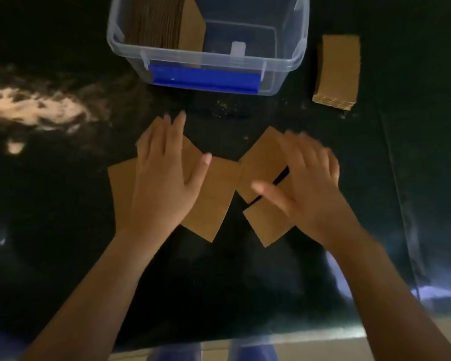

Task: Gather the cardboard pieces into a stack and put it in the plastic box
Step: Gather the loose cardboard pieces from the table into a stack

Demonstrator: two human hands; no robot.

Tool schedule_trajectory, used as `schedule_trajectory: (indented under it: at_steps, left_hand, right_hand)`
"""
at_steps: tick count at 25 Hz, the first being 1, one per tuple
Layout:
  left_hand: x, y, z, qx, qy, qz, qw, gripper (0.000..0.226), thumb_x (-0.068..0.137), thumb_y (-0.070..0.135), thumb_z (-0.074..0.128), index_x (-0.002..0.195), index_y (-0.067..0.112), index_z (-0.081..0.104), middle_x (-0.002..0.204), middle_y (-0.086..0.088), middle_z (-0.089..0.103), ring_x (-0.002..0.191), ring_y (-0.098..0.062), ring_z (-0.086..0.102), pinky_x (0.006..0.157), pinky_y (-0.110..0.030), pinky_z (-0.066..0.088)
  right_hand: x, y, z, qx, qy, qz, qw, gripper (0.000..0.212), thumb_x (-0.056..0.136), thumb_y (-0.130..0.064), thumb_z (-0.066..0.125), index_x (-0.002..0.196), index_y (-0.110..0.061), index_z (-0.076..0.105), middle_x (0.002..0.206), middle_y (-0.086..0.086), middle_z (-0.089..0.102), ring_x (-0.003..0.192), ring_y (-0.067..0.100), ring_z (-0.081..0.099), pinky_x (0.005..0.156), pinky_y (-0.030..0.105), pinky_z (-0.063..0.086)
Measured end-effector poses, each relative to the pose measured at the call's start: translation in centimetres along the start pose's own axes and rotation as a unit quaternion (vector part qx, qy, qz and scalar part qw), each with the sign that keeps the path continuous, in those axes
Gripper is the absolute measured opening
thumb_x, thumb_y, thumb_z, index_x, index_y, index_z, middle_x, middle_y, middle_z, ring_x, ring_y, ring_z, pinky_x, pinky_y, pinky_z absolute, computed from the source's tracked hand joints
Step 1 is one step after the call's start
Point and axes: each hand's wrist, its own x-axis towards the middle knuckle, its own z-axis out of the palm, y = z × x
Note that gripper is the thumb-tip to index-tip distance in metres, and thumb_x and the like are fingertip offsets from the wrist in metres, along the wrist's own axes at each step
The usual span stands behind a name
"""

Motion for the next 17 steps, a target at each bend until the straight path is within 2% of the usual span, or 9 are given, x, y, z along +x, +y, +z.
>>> schedule_trajectory:
  at_steps: [1,2,3,5,8,11,14,17]
  left_hand:
    - [-0.6,-0.1,0.1,0.0,-0.02,-0.033,0.999,0.077,0.078,0.065,0.037,0.139,0.026,0.01,0.148,-0.008,0.025,0.134,-0.028,0.019,0.103,-0.044,0.02]
    - [-0.8,-0.1,0.3,0.006,-0.033,-0.061,0.998,0.086,0.072,0.072,0.039,0.139,0.028,0.007,0.148,-0.008,0.024,0.133,-0.029,0.021,0.102,-0.045,0.022]
    - [-1.3,-0.2,0.6,0.016,-0.046,-0.086,0.995,0.095,0.066,0.077,0.041,0.139,0.031,0.003,0.149,-0.009,0.02,0.133,-0.031,0.02,0.101,-0.046,0.022]
    - [-1.6,-0.2,1.2,0.045,-0.072,-0.094,0.992,0.106,0.057,0.078,0.047,0.138,0.033,-0.004,0.151,-0.014,0.013,0.134,-0.036,0.015,0.103,-0.05,0.02]
    - [0.4,-0.2,1.4,0.054,-0.089,-0.081,0.991,0.108,0.057,0.071,0.053,0.138,0.031,-0.006,0.15,-0.017,0.014,0.135,-0.037,0.011,0.105,-0.052,0.017]
    - [0.5,-0.2,0.9,0.039,-0.078,-0.054,0.995,0.1,0.062,0.068,0.051,0.14,0.029,0.001,0.149,-0.011,0.018,0.135,-0.031,0.014,0.106,-0.048,0.018]
    - [0.0,-2.2,-1.1,0.063,-0.04,-0.092,0.993,0.088,0.067,0.064,0.046,0.139,0.028,0.01,0.147,-0.012,0.025,0.133,-0.032,0.02,0.104,-0.05,0.021]
    - [-1.5,-4.9,-3.0,0.088,-0.071,-0.193,0.975,0.094,0.064,0.055,0.061,0.138,0.031,0.008,0.143,-0.016,0.027,0.129,-0.04,0.024,0.099,-0.058,0.027]
  right_hand:
    - [0.1,0.8,-0.2,-0.03,-0.07,-0.028,0.997,0.098,0.063,-0.075,0.048,0.141,-0.031,0.007,0.153,0.0,0.013,0.137,0.015,0.002,0.111,0.057,0.003]
    - [0.3,1.2,-0.4,-0.068,-0.121,-0.091,0.986,0.107,0.057,-0.075,0.055,0.141,-0.035,0.001,0.153,-0.003,0.006,0.138,0.013,-0.004,0.111,0.058,0.0]
    - [0.5,2.1,-0.7,-0.117,-0.152,-0.13,0.973,0.115,0.053,-0.072,0.061,0.141,-0.036,-0.003,0.154,-0.004,0.0,0.139,0.013,-0.01,0.11,0.059,-0.003]
    - [1.6,3.2,-1.4,-0.187,-0.186,-0.173,0.949,0.124,0.05,-0.067,0.069,0.14,-0.038,-0.011,0.155,-0.006,-0.01,0.139,0.014,-0.019,0.109,0.056,-0.01]
    - [4.5,3.1,-1.8,-0.205,-0.213,-0.206,0.933,0.127,0.05,-0.065,0.071,0.138,-0.039,-0.017,0.155,-0.006,-0.012,0.139,0.014,-0.021,0.108,0.052,-0.016]
    - [5.7,2.6,-2.2,-0.21,-0.227,-0.225,0.924,0.122,0.051,-0.065,0.071,0.14,-0.037,-0.007,0.154,-0.005,-0.001,0.14,0.014,-0.012,0.108,0.052,-0.016]
    - [5.1,2.3,-2.4,-0.23,-0.203,-0.244,0.92,0.113,0.05,-0.064,0.071,0.14,-0.032,0.011,0.144,0.001,0.023,0.137,0.02,0.009,0.109,0.053,-0.011]
    - [4.7,2.3,-2.7,-0.244,-0.18,-0.244,0.921,0.096,0.049,-0.061,0.074,0.129,-0.023,0.038,0.12,0.006,0.045,0.119,0.027,0.037,0.108,0.052,0.011]
